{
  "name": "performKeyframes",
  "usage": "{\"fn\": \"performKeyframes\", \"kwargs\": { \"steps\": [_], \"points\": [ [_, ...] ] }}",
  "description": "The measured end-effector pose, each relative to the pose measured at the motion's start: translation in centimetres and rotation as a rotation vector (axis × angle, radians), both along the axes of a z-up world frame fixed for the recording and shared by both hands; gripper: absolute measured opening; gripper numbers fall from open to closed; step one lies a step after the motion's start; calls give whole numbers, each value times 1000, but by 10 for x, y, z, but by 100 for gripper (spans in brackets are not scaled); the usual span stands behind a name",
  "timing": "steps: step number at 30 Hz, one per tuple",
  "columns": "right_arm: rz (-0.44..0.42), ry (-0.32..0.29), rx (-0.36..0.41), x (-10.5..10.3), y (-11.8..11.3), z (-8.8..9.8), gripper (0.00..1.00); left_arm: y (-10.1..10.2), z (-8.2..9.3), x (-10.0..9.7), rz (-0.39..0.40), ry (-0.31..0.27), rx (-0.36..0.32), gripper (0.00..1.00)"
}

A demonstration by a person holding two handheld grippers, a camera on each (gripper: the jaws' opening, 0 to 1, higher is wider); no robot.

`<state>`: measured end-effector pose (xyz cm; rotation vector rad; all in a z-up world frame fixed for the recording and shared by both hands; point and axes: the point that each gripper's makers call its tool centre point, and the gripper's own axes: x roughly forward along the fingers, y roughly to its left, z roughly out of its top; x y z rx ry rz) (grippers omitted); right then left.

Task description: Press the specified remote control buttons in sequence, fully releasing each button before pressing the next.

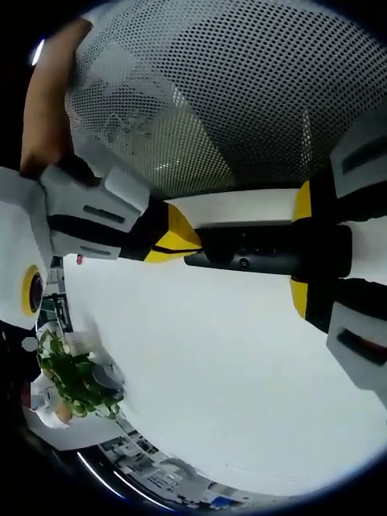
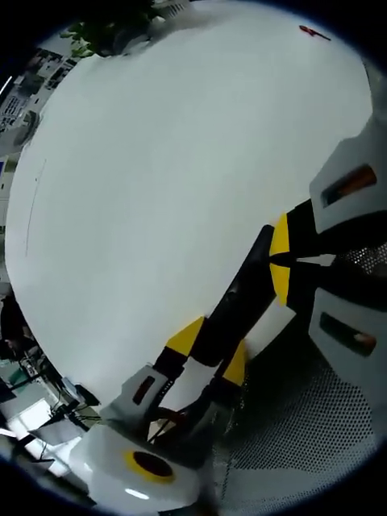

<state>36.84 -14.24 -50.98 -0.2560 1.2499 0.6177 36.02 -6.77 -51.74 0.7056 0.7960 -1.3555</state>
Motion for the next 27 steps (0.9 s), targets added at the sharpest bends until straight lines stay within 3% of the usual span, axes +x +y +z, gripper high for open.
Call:
{"fn": "performKeyframes", "kwargs": {
  "steps": [7,16,27],
  "points": [
    [-3,0,-7,0,0,1,0,0,0,0,-1,-2,1,25],
    [-23,15,53,-1,11,2,0,0,0,-1,-3,0,1,25],
    [17,0,23,-1,14,0,0,1,0,-1,-2,1,1,25]
  ]
}}
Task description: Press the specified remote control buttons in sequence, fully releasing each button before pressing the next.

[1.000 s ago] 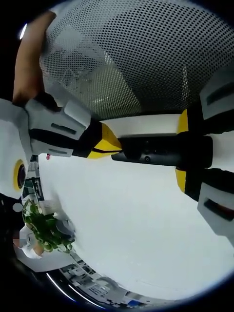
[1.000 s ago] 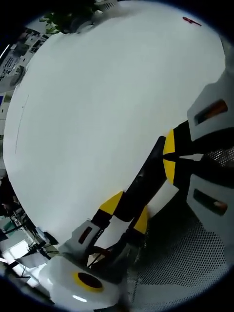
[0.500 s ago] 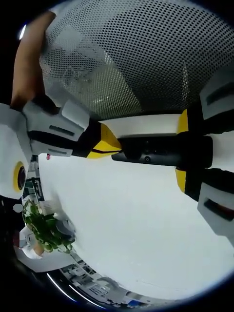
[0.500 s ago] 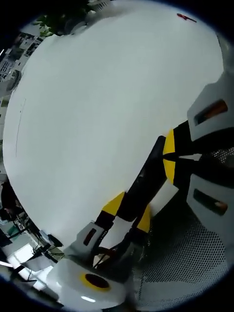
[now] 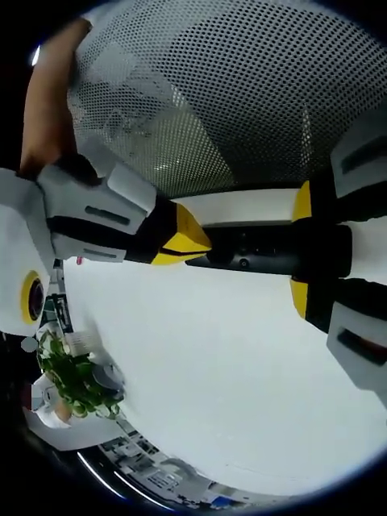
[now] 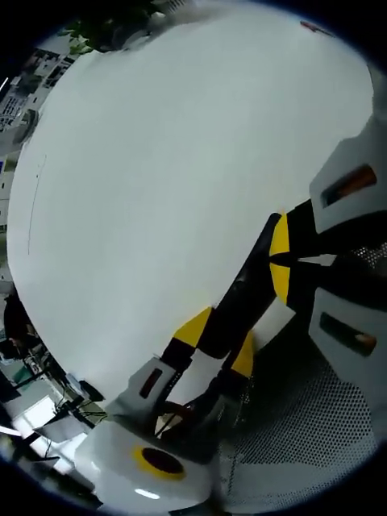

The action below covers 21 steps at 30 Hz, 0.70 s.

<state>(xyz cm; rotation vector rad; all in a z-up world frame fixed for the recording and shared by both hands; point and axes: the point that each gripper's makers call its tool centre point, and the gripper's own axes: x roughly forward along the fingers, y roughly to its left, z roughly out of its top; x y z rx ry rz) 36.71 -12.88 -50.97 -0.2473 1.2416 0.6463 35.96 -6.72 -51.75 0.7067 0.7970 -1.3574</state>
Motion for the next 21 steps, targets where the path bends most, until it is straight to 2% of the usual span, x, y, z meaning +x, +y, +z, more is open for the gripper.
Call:
{"fn": "performKeyframes", "kwargs": {
  "steps": [7,13,16,21],
  "points": [
    [53,-22,-43,1,2,0,0,0,0,0,3,2,-3,25],
    [71,18,-117,3,3,-1,0,0,0,0,6,5,-9,25],
    [22,58,-135,3,1,-2,0,0,1,1,9,12,-9,25],
    [-66,87,-98,3,-1,-1,0,0,1,1,10,13,-11,25]
  ]
}}
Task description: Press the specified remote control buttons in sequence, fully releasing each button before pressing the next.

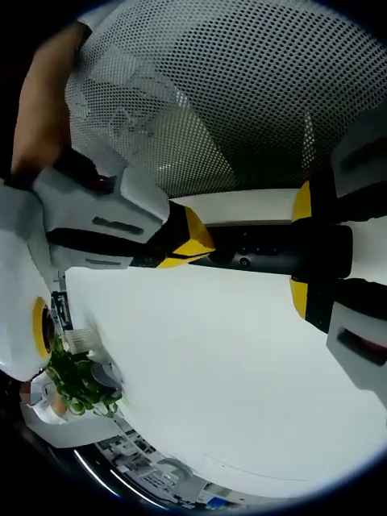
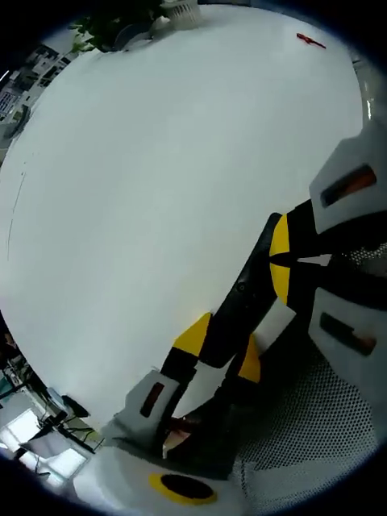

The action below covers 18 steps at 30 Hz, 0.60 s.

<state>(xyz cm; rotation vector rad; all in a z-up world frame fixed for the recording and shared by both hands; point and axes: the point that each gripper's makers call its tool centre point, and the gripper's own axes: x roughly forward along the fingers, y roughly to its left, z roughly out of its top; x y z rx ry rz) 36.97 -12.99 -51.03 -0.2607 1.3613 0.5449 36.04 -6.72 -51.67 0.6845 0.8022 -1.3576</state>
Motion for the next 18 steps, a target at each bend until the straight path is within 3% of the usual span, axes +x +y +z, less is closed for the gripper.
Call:
{"fn": "performKeyframes", "kwargs": {
  "steps": [6,18],
  "points": [
    [-21,-72,44,0,-1,-1,0,0,0,0,4,3,-1,25],
    [-20,-74,78,1,-1,0,0,0,0,0,4,0,-1,25]
  ]
}}
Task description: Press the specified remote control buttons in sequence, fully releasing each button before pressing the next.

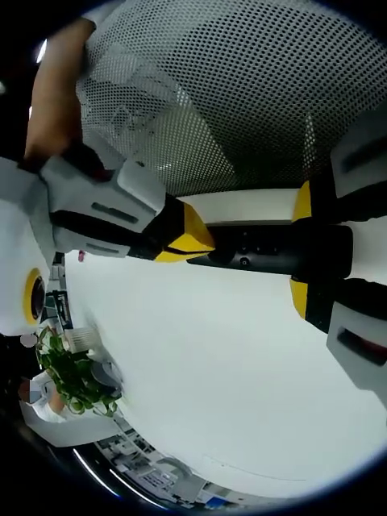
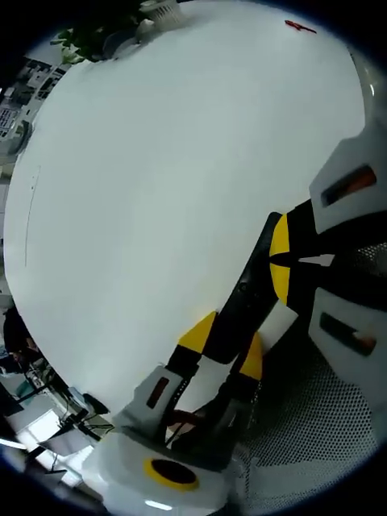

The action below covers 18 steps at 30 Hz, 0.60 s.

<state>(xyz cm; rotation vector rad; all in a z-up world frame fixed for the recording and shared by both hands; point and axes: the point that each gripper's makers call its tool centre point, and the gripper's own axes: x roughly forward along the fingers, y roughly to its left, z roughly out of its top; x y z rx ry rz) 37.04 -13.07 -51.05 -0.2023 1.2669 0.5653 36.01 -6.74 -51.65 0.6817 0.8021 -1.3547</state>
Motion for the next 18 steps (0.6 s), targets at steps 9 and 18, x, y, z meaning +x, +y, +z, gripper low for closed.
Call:
{"fn": "performKeyframes", "kwargs": {
  "steps": [9,18],
  "points": [
    [20,-7,-35,-1,2,0,0,0,0,0,-3,0,3,25],
    [10,10,-47,-1,3,0,0,0,0,-1,2,-1,-2,25]
  ]
}}
